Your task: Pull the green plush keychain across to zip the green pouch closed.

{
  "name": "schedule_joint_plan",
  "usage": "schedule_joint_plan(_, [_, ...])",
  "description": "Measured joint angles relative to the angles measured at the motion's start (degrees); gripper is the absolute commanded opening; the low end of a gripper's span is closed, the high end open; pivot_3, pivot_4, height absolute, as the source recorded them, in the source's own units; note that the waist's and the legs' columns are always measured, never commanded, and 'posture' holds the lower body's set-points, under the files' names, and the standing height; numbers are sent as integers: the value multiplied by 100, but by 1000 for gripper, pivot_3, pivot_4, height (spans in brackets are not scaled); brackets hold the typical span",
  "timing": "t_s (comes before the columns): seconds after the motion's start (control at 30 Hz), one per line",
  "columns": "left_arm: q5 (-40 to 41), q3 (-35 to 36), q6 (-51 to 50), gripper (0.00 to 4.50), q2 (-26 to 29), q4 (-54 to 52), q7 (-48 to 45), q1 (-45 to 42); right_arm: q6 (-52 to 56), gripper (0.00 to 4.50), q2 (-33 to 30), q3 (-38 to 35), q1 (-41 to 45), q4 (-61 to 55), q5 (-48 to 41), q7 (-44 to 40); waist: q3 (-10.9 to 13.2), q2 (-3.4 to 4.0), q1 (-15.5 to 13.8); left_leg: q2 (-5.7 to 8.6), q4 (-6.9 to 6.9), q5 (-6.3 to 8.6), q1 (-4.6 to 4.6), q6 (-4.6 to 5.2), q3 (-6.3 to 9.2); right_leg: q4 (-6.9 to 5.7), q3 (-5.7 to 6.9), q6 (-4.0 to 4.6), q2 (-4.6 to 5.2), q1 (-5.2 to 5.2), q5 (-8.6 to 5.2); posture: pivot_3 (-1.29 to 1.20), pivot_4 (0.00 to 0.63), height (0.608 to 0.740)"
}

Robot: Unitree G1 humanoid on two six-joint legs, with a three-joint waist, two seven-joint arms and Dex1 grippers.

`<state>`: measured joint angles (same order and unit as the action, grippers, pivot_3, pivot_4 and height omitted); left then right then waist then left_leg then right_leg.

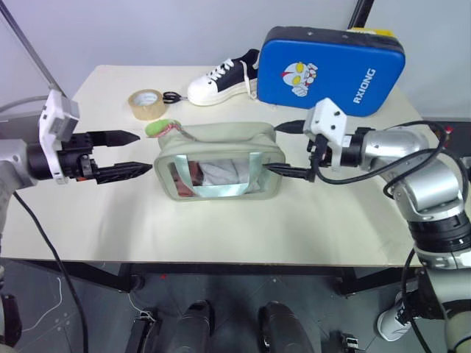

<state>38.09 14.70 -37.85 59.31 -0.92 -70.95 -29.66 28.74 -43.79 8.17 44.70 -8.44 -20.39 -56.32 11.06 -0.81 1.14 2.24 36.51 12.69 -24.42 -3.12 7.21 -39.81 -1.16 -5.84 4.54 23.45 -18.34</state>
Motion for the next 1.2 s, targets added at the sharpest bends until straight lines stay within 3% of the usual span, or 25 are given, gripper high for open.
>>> schedule_joint_plan(0.3, [0,0,6,4471,-14,-33,20,64,-275,4500,106,266,73,446,488,-122,0,0,7,0,-4,0,2,0,0,-3,1,0,-2,3,0,0,150,695])
schedule_joint_plan(0.4, [0,0,10,4500,-78,-41,24,79,-325,3643,121,294,74,559,658,-140,0,0,4,0,-5,0,2,0,0,-3,1,0,-2,2,0,0,150,695])
schedule_joint_plan(0.63, [-7,-1,45,4500,-96,-52,21,84,-324,39,187,296,50,522,689,-332,0,0,8,0,-6,-1,3,-1,0,-4,2,0,-3,2,0,0,150,695])
schedule_joint_plan(0.9, [-91,-51,128,4500,-141,37,19,68,-200,39,151,254,-111,212,664,-456,0,0,15,-1,-5,-1,5,-1,1,-8,2,0,-4,3,0,0,150,695])
schedule_joint_plan(1.2, [-444,-131,516,4500,-149,815,16,-268,404,39,-319,-30,-552,-788,199,-683,0,0,-1,1,-4,-1,5,-1,2,-9,5,0,-4,1,0,0,150,695])
